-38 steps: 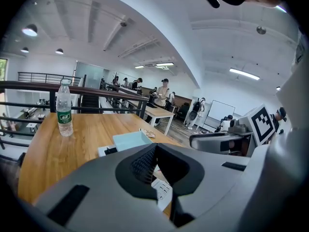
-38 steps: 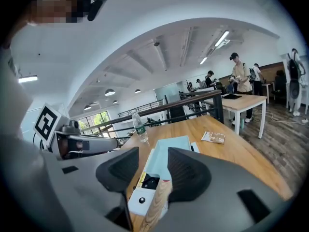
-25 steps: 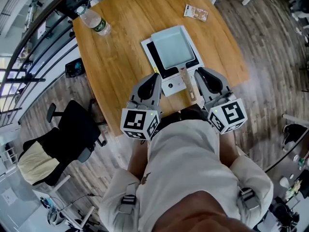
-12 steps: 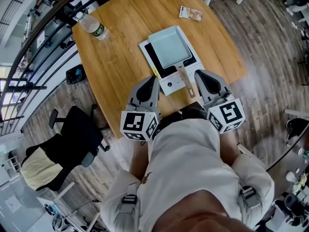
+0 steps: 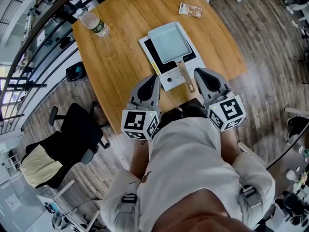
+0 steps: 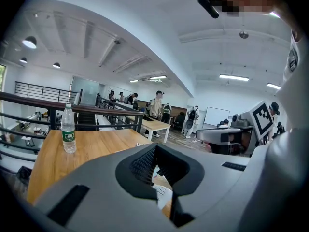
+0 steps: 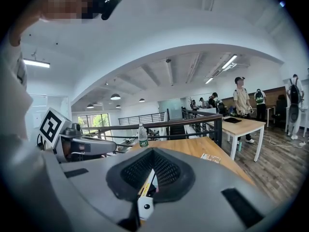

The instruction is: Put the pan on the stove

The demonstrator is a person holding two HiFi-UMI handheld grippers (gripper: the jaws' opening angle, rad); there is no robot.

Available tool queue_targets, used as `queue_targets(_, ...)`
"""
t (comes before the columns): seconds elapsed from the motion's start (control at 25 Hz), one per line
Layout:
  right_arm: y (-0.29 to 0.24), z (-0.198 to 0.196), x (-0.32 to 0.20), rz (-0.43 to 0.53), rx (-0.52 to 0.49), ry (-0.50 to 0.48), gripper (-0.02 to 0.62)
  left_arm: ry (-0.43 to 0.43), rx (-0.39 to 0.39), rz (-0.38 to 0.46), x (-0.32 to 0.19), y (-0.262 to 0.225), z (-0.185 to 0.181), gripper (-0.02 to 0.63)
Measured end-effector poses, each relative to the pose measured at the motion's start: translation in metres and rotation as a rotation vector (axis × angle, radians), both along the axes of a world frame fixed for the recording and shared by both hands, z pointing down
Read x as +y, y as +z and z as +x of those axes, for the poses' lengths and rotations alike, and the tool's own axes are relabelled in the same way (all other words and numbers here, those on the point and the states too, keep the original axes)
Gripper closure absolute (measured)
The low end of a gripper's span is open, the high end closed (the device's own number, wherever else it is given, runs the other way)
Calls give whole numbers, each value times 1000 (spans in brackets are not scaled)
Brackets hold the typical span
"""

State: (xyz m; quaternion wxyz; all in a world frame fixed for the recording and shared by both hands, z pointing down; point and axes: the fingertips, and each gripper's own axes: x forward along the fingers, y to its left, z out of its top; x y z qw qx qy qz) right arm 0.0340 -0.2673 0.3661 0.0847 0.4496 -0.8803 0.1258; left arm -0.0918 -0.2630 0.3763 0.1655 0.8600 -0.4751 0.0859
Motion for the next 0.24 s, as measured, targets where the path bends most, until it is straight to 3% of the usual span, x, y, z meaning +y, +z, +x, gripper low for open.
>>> queue_targets(0.24, 6, -1, 0, -9, 3, 3, 575, 9, -1, -4, 0, 5, 2, 588)
